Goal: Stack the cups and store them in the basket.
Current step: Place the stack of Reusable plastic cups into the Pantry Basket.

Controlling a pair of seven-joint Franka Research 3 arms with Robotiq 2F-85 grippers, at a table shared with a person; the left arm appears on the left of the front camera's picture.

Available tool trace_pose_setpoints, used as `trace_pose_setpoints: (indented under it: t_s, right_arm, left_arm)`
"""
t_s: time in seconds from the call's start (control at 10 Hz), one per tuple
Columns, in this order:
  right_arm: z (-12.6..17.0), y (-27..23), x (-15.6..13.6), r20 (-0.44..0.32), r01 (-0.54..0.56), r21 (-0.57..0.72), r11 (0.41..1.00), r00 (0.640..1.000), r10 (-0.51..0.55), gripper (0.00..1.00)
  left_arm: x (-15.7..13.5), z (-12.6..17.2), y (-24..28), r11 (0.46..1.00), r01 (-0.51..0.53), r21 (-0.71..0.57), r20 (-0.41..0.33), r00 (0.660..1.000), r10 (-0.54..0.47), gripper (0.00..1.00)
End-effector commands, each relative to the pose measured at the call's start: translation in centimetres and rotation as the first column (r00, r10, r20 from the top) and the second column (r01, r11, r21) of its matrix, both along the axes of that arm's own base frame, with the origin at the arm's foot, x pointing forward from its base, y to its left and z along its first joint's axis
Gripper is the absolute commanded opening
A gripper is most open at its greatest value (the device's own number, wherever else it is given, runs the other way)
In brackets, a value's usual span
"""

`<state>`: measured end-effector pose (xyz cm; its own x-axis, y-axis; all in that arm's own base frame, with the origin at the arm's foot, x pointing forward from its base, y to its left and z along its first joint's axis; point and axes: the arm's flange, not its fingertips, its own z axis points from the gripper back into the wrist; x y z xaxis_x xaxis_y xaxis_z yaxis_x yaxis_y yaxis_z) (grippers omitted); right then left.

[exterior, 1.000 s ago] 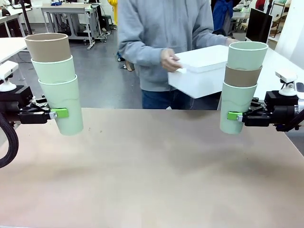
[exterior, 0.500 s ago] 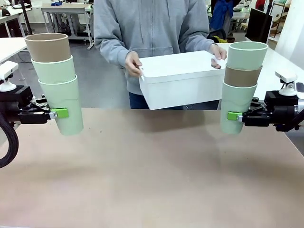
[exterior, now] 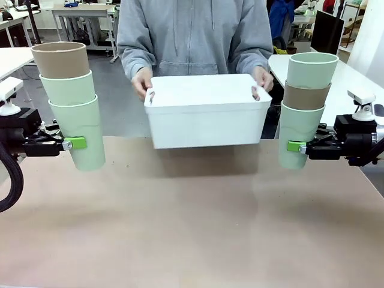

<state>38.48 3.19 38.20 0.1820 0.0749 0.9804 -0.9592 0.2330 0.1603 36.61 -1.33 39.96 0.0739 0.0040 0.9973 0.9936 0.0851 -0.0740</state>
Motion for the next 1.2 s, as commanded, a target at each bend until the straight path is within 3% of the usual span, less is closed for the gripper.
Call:
trace_pose_setpoints:
  t_s: [0.0,1.1]
  right_arm:
    - [0.32,-0.01,0.01,0.008,0.004,0.002,1.000,1.000,-0.004,0.85]
    - [0.32,-0.01,0.01,0.008,0.004,0.002,1.000,1.000,-0.004,0.85]
  left_arm:
    - [-0.14,0.40,0.14,1.000,0.002,-0.011,0.009,1.000,-0.002,0.86]
    - [-0.14,0.40,0.14,1.000,0.002,-0.011,0.009,1.000,-0.002,0.86]
